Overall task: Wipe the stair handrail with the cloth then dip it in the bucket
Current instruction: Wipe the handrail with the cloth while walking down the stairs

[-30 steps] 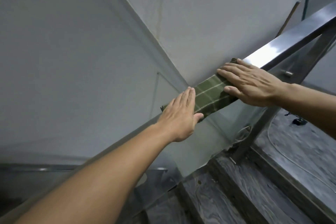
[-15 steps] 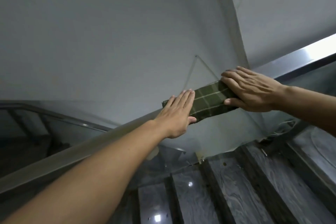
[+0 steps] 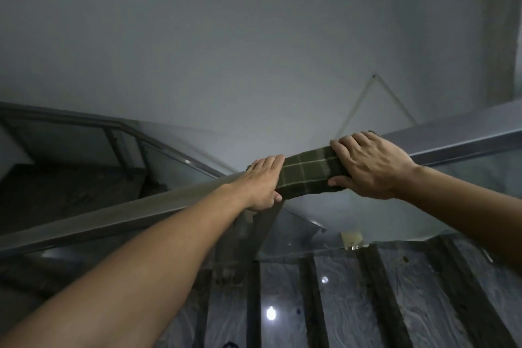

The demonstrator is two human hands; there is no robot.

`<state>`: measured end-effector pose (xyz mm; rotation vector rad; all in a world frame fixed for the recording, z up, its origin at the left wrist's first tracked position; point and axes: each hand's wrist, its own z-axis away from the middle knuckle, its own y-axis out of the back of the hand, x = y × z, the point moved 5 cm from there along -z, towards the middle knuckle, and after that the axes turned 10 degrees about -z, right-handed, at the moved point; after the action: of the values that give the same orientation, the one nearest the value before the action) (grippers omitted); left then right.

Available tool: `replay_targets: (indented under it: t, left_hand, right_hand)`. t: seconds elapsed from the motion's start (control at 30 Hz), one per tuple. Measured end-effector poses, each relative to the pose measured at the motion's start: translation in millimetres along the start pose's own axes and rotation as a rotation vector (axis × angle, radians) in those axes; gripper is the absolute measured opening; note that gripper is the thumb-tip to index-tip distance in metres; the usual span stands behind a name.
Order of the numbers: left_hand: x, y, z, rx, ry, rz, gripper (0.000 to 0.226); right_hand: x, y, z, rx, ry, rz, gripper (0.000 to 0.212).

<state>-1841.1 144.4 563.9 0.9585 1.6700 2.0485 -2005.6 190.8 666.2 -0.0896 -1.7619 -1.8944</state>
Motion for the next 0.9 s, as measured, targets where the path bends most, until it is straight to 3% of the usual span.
replay_targets:
  t: [0.23,0.43,0.9]
  left_hand:
    - [-76.2,-28.6,37.1,-0.069,0.117,-0.016,0.087]
    - [-146.0,-56.1,68.7,-0.035,0.179,0.034,0.086]
    - [-303.2,-127.0,137.0,0.046,0.167,0.026,0.081]
  right_hand:
    - [-79.1,-18.7,-55.2,-0.002,0.057,-0.024,0.089]
    - [-150.0,-24.2,-97.0,0.026,0.111,-0.048,0.082]
    - [-313.4,-53.4,-188.9,0.070,0.126,-0.016,0.080]
